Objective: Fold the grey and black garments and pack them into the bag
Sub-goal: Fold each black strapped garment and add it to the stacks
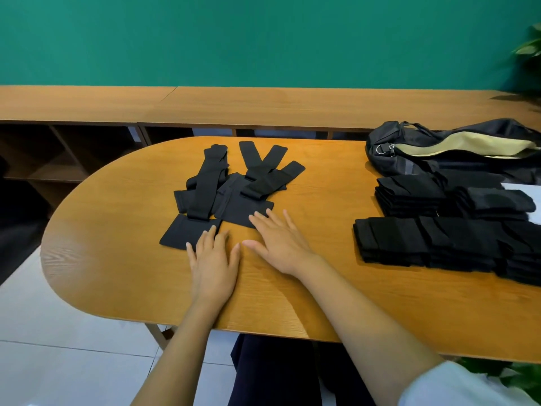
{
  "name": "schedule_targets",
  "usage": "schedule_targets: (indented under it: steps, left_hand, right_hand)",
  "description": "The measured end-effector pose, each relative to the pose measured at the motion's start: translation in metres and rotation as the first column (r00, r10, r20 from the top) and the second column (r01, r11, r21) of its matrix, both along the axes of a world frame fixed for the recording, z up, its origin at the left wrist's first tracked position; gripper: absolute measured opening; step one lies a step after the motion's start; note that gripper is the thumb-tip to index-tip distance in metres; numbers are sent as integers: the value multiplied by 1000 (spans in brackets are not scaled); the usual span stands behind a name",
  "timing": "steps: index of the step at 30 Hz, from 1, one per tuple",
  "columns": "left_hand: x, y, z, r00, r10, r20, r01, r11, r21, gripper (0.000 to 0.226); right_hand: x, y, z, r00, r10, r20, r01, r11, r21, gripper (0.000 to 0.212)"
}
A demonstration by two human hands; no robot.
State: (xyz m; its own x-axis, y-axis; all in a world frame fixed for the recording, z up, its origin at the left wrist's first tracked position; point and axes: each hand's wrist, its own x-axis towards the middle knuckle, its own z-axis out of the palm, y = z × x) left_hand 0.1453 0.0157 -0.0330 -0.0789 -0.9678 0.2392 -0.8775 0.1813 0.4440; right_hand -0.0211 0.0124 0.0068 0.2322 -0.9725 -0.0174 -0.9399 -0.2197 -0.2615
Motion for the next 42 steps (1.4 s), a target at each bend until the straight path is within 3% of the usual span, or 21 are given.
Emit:
schedule_targets:
  steps: [2,6,11,19,26,31,35,42]
  left_hand:
    - [0,0,0,1000,5,-2,-5,1000,5,48]
    - [0,-1,1,1000,15,-14,-15,1000,12,48]
    - [0,1,0,1000,9,-23,-9,1000,12,47]
    - [2,6,1,997,-47,-68,45,998,-35,45]
    - [-10,20,14,936,-346,-64,327,923,-202,33]
    - [-50,50,16,829,-545,-126,546,837,-32,47]
    - [-57,54,6,837,-517,-178,518,854,-42,41]
    - [-59,58,2,868,-496,22,492,853,-174,28]
  right_hand:
    - [-2,2,-1,999,-18,34,17,1000,22,70]
    - [-25,24,3,986,-123,109,133,987,-91,64]
    - [-60,70,0,978,-198,71,208,959,-191,61]
    - [-88,107,-14,988,-146,40,151,948,-279,45]
    - [-94,113,-16,995,-86,42,94,948,-303,40]
    - [-98,120,-20,995,-63,78,86,934,-346,34]
    - [-102,124,-28,982,-63,176,126,919,-374,30]
    - [-101,125,-30,990,-48,136,99,910,-402,31]
